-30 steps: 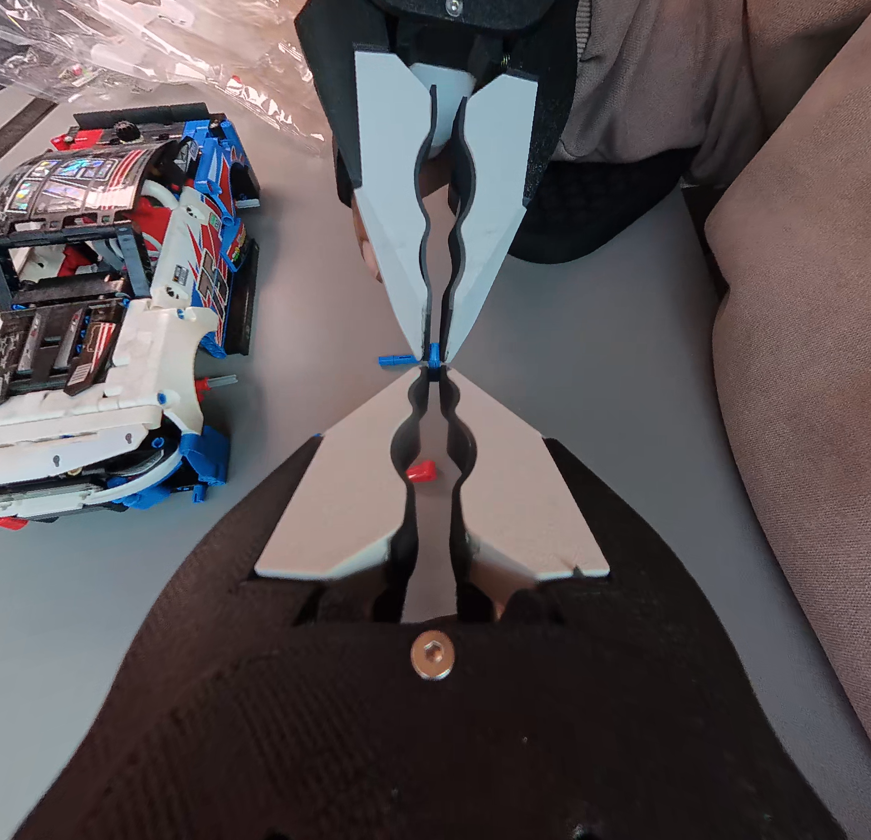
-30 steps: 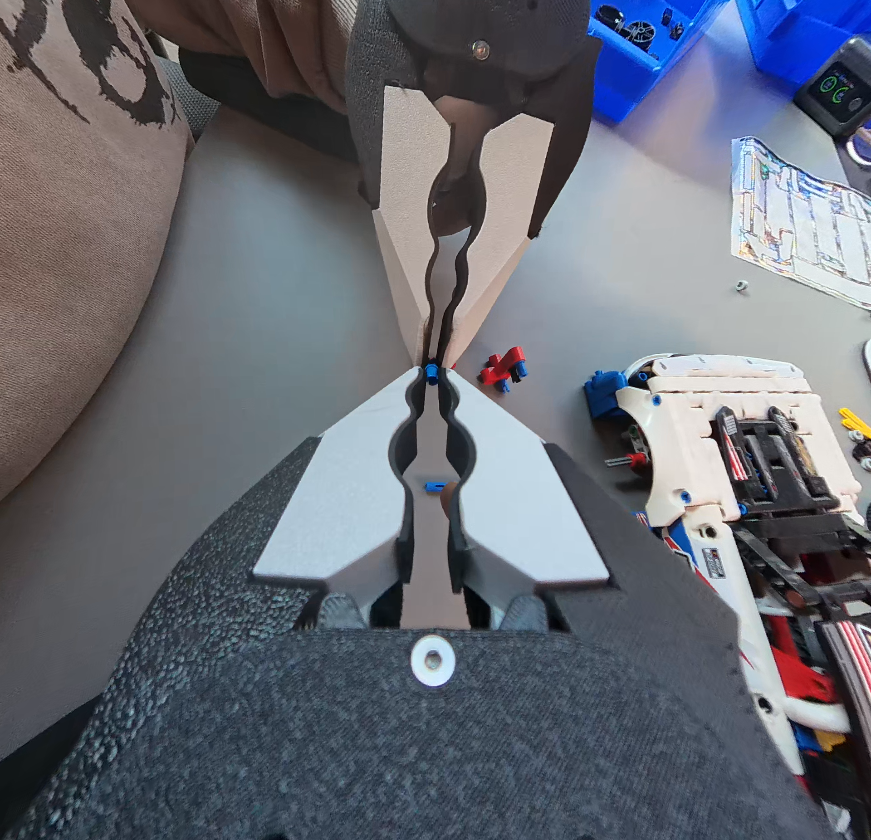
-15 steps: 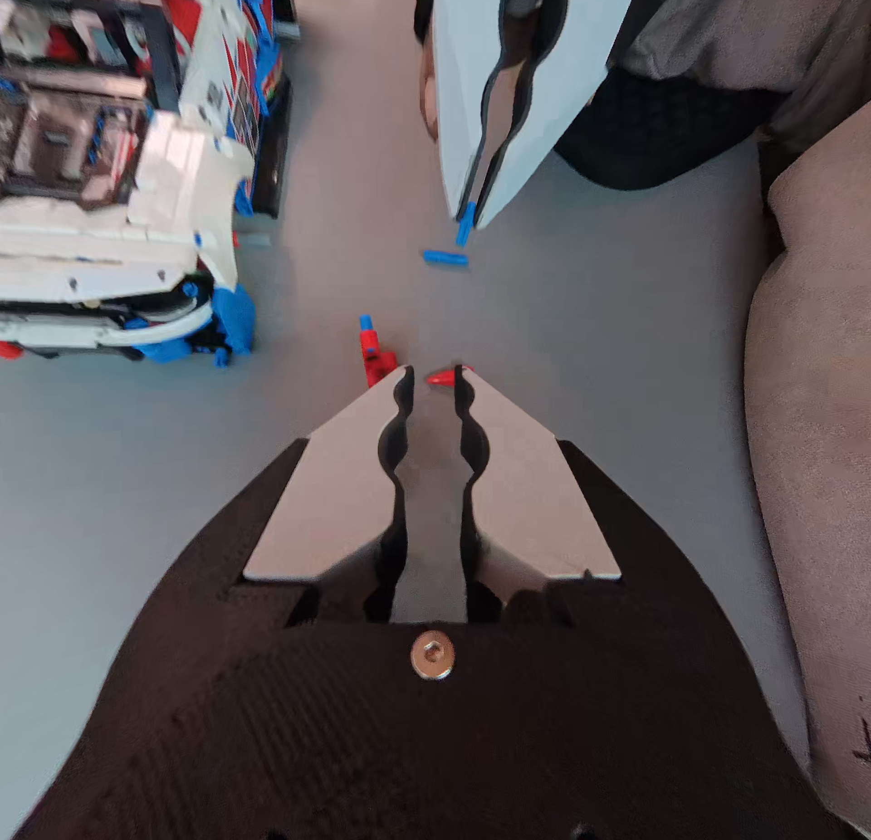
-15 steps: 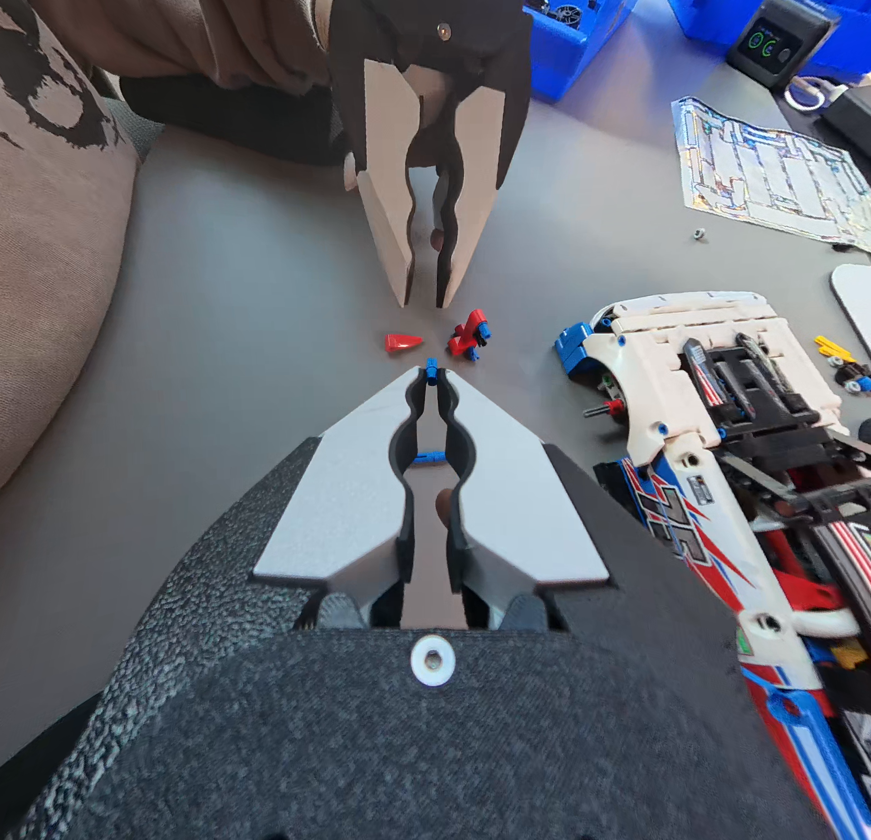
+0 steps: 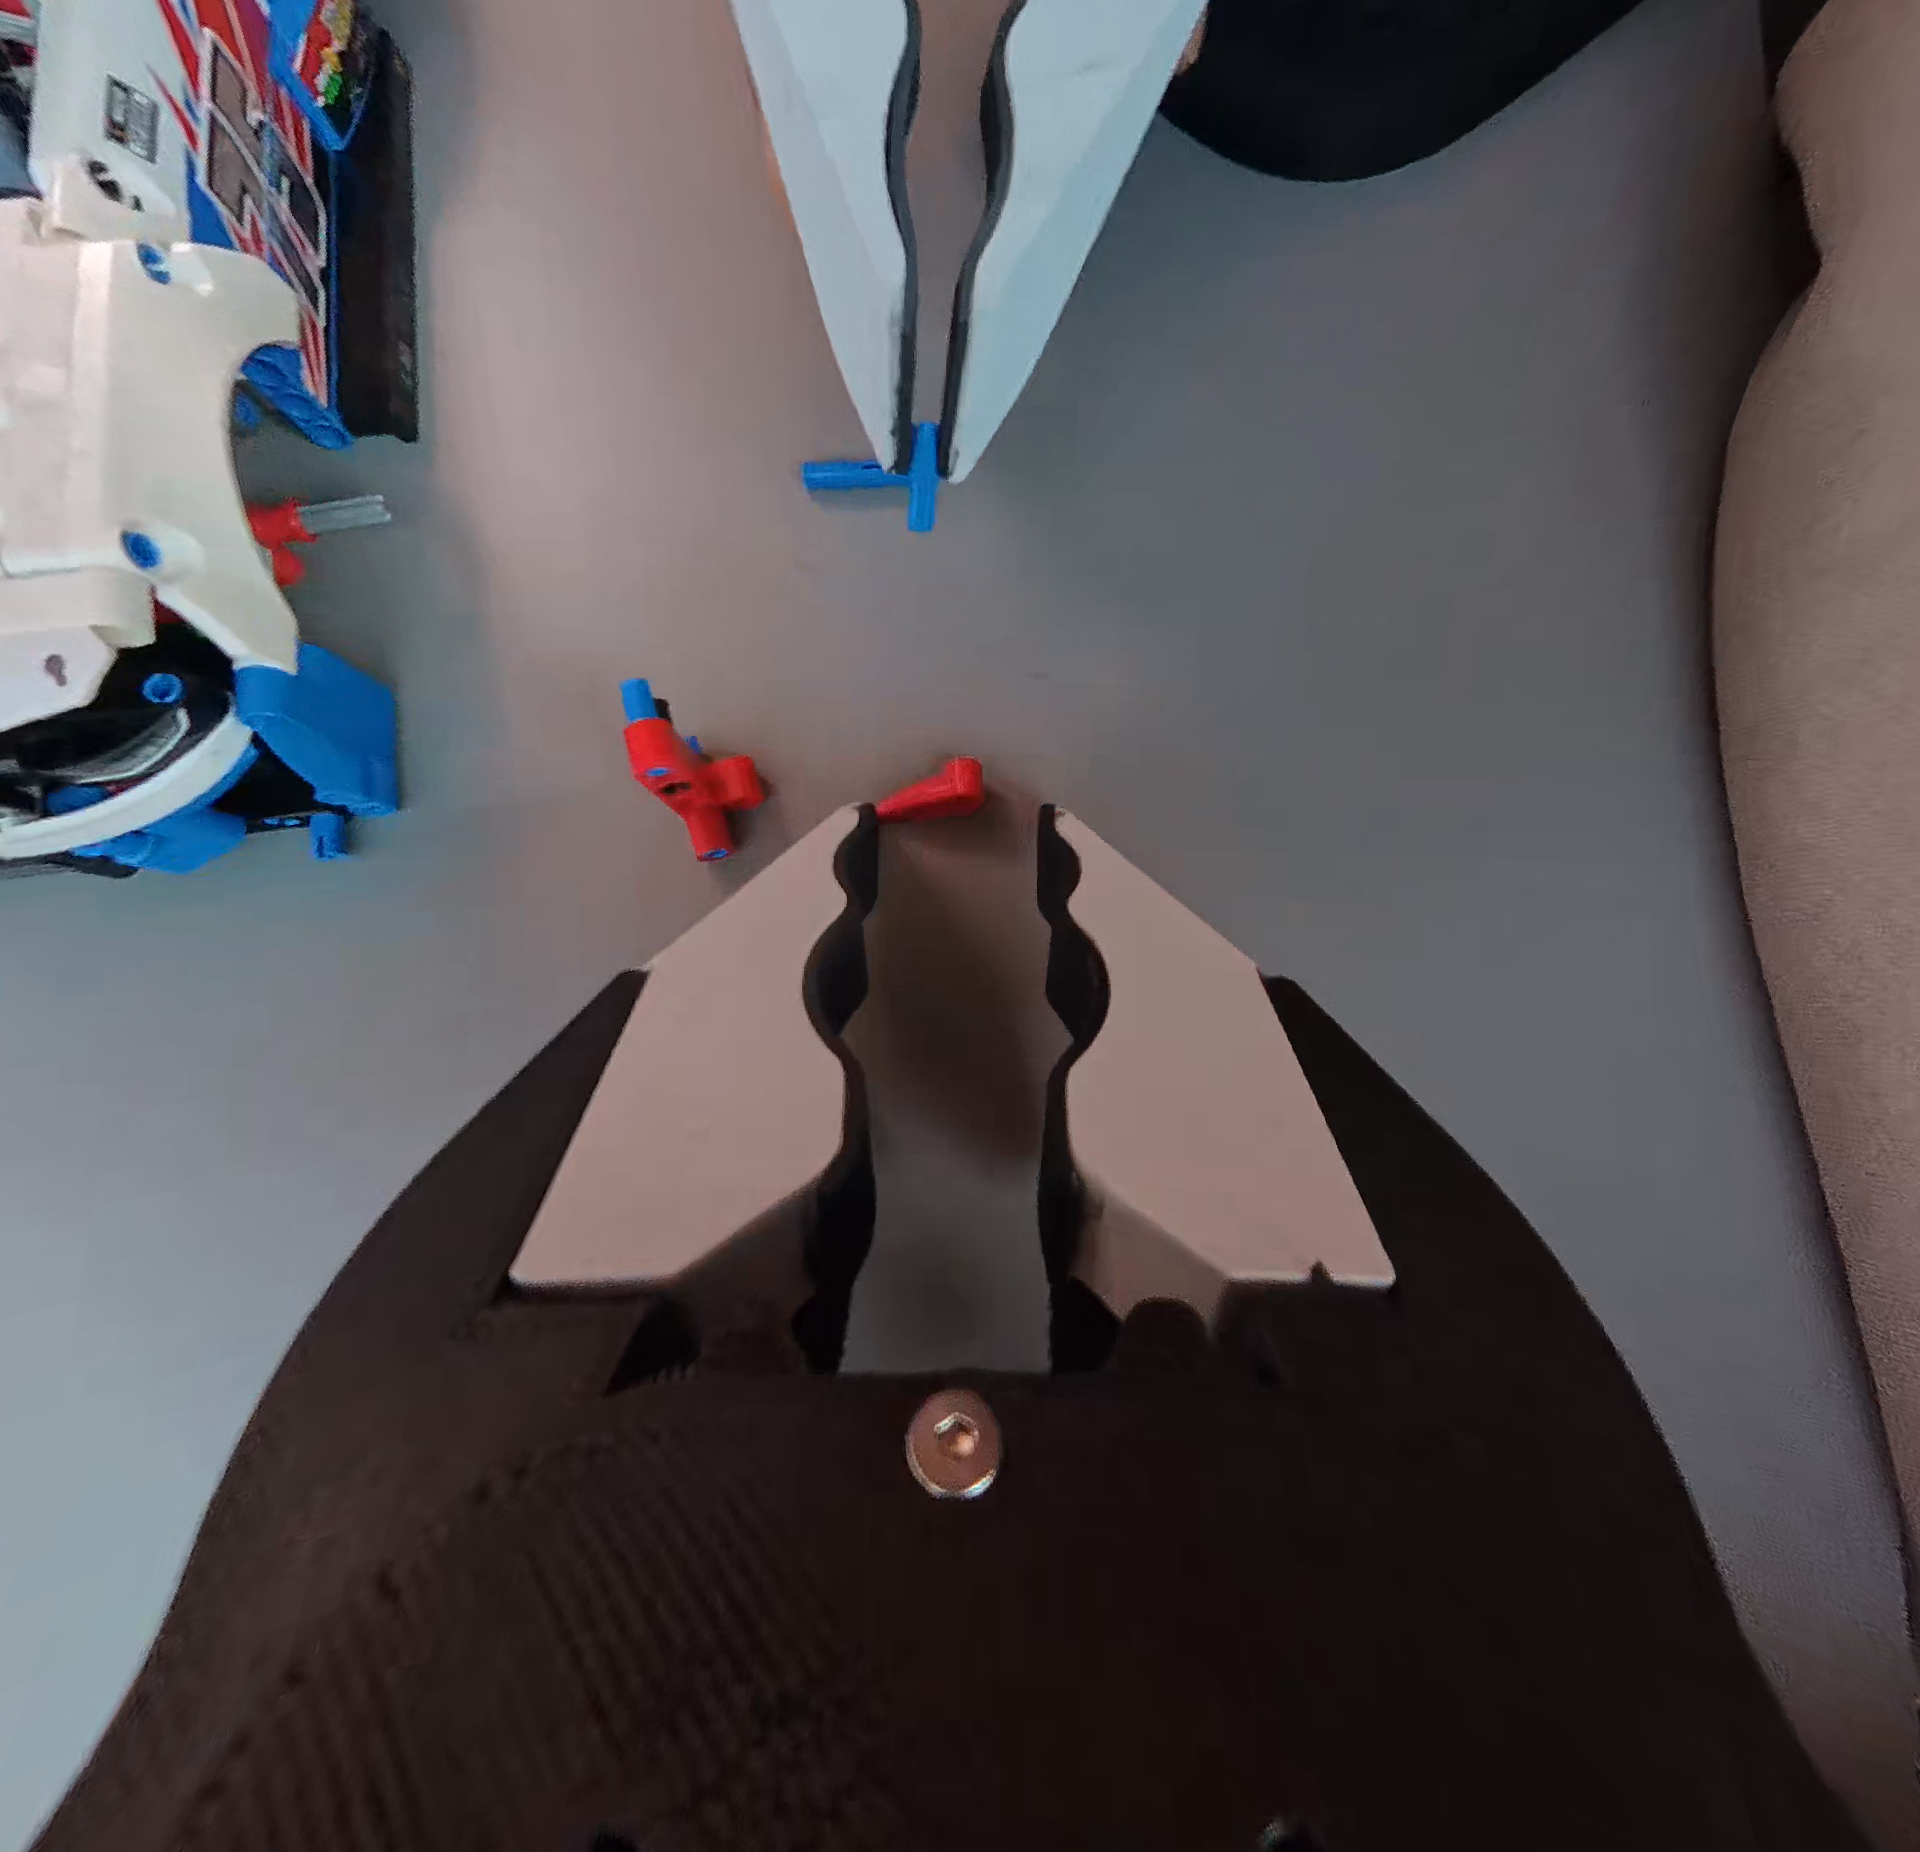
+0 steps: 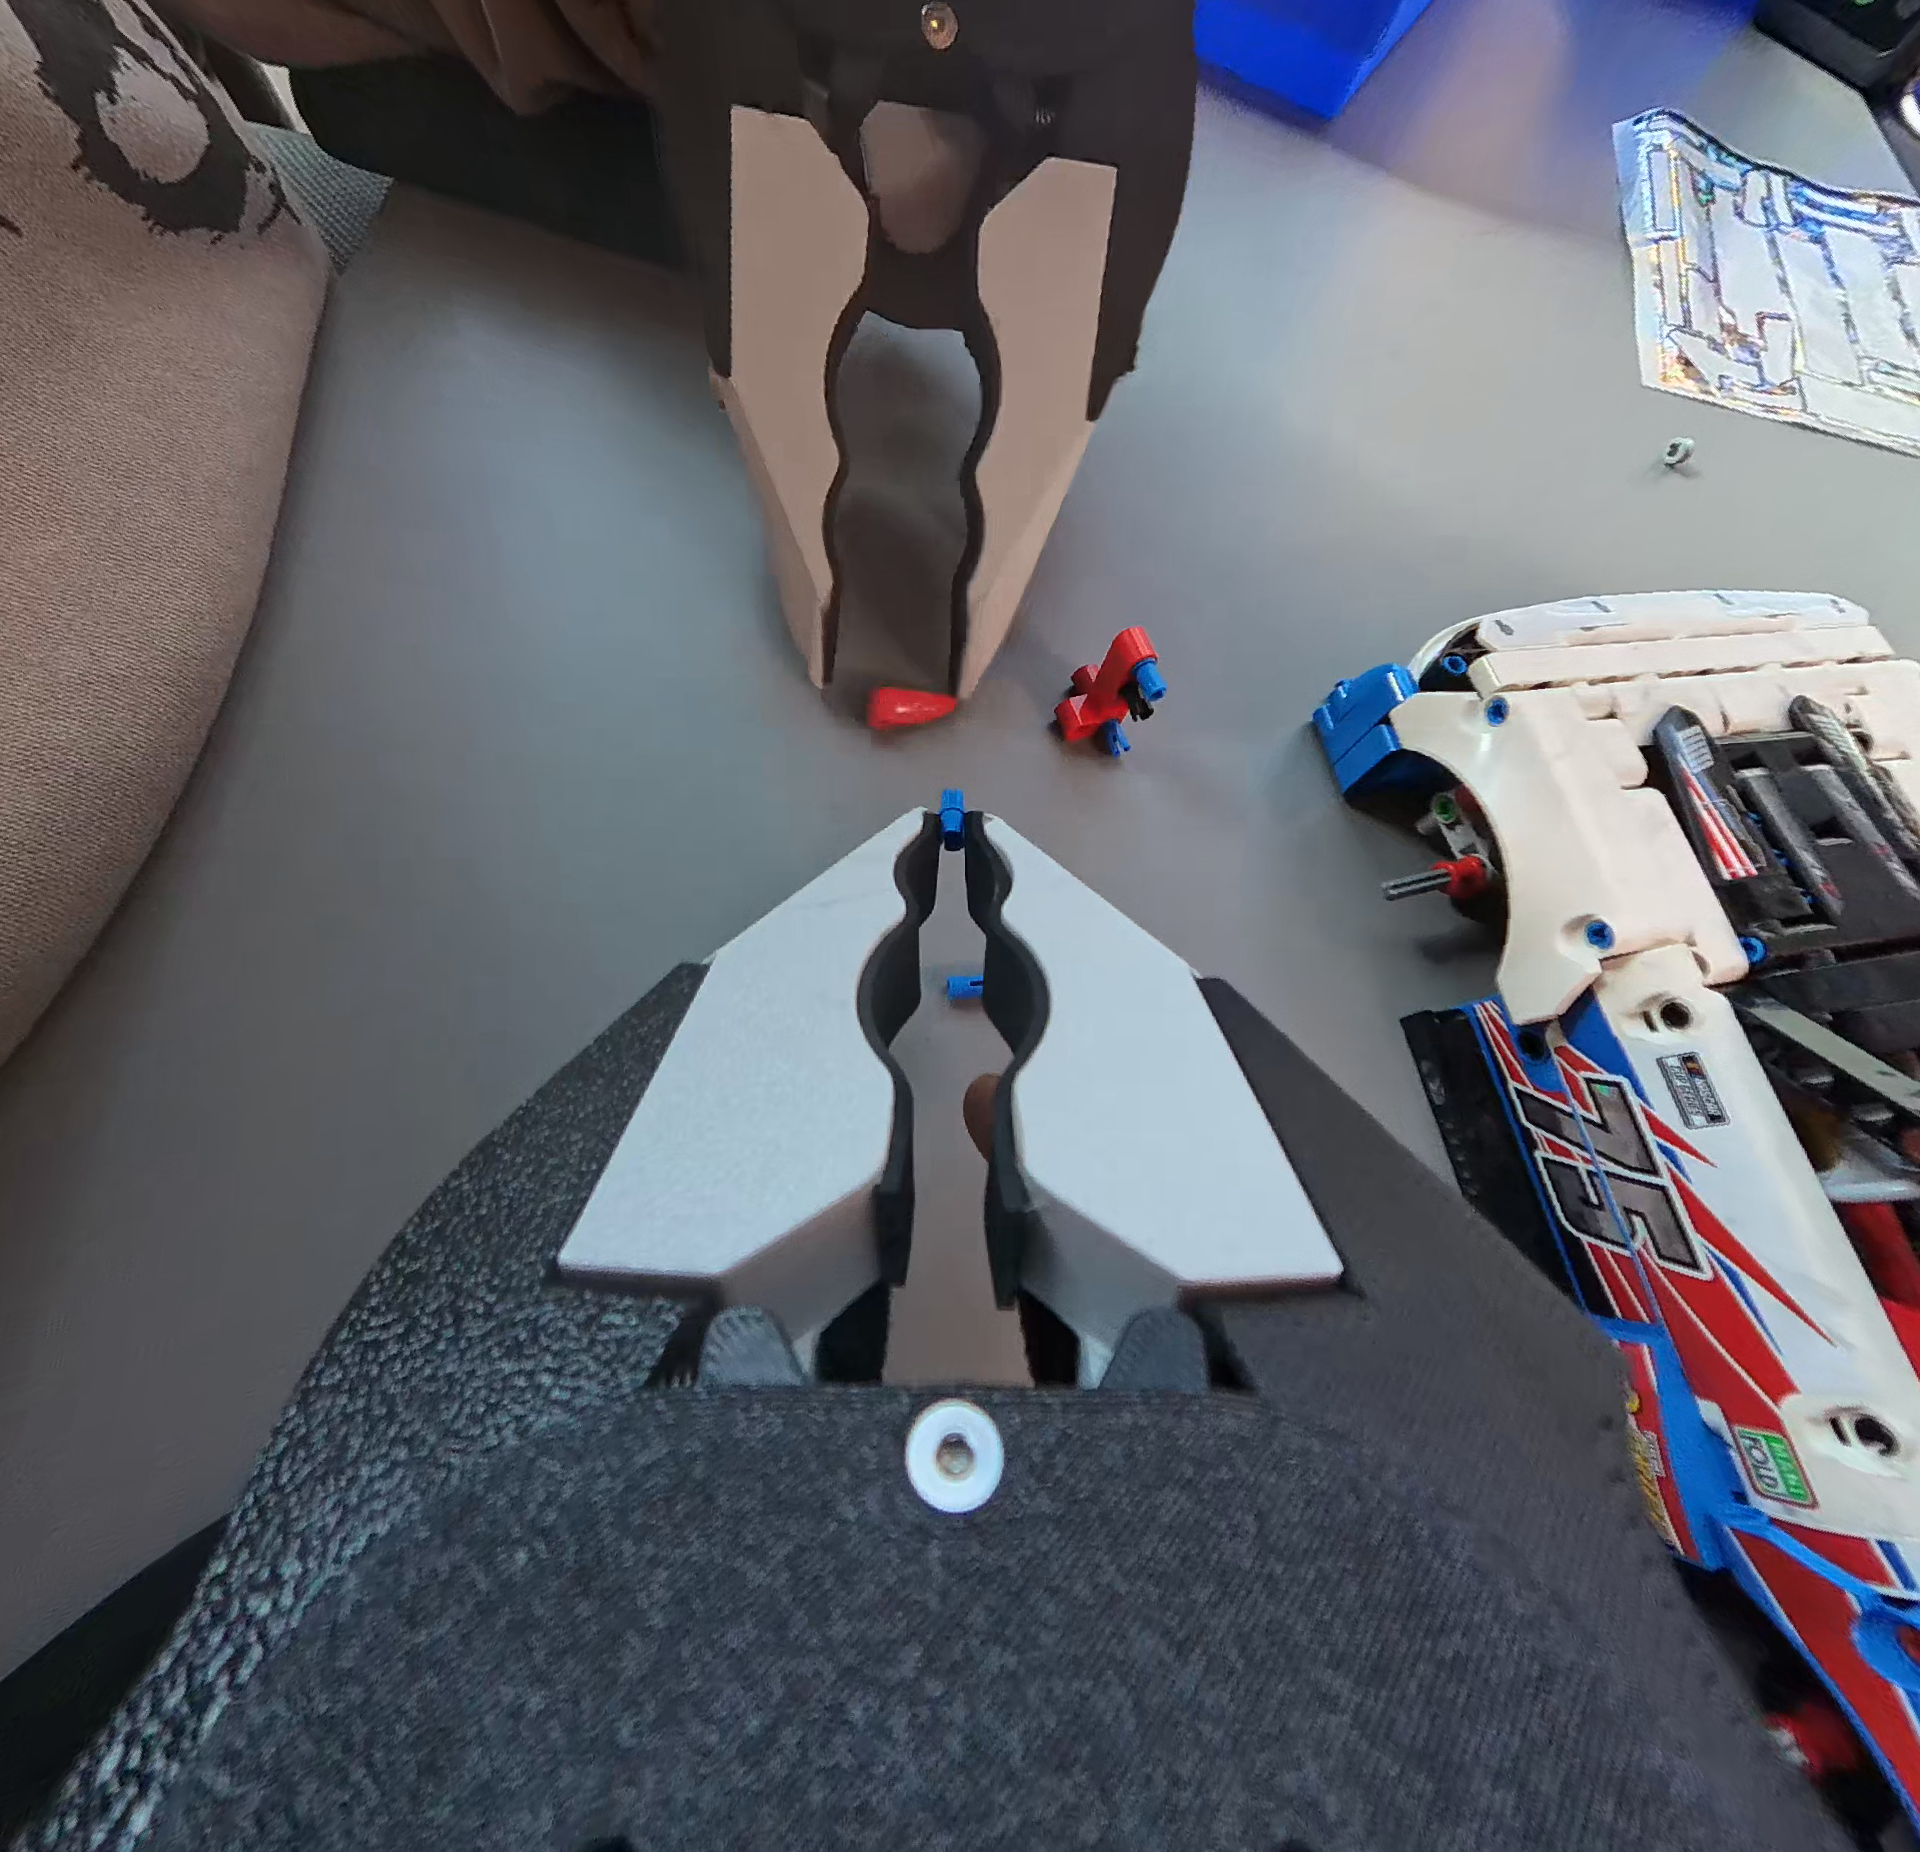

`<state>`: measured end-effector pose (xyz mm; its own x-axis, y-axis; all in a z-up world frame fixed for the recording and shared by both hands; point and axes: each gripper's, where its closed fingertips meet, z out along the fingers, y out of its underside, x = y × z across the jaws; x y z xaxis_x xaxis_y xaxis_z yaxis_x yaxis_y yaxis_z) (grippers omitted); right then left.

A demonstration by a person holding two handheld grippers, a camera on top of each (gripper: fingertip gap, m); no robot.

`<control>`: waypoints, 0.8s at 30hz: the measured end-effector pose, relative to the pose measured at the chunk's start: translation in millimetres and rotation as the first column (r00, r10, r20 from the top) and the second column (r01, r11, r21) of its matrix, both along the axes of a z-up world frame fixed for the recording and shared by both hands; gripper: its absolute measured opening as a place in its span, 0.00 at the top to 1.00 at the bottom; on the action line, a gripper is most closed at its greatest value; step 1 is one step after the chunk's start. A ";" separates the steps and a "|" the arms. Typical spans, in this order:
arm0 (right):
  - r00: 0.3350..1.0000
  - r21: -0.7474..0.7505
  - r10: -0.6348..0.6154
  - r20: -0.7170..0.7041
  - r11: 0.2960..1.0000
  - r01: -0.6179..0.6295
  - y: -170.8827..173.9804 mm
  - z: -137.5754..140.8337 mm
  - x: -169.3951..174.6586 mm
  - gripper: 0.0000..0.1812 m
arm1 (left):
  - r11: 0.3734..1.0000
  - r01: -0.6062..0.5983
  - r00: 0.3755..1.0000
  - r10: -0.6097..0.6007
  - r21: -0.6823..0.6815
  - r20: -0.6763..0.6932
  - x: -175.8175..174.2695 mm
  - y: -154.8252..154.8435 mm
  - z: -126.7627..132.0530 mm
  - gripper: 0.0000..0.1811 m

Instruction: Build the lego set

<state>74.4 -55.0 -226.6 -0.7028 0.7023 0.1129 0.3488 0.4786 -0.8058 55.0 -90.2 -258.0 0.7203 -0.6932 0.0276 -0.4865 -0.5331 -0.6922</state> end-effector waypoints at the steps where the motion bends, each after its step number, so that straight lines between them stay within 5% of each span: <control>1: 1.000 0.000 -0.002 0.001 1.000 0.002 0.3 -0.4 -0.3 0.99 | 0.999 0.033 0.999 -0.033 -0.015 0.022 5.1 -5.5 1.2 0.86; 5: 1.000 -0.002 -0.003 0.005 1.000 0.003 0.4 -1.1 -0.5 0.99 | 0.986 0.155 0.983 -0.148 -0.063 0.105 20.8 -27.3 5.9 0.89; 11: 1.000 0.002 0.001 0.010 1.000 -0.001 0.0 -3.4 0.1 0.99 | 0.993 0.115 0.993 -0.114 -0.023 0.037 16.4 -16.7 0.4 0.85; 24: 0.996 0.009 0.079 0.027 0.997 -0.079 -22.8 -7.4 7.5 0.99 | 0.988 0.129 0.990 -0.123 0.087 -0.068 23.6 -3.2 0.9 0.95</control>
<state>81.9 -77.8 -234.0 -0.7592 0.6432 0.0996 0.3310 0.5133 -0.7918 78.6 -93.4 -257.2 0.6253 -0.7761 -0.0820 -0.5896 -0.4010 -0.7011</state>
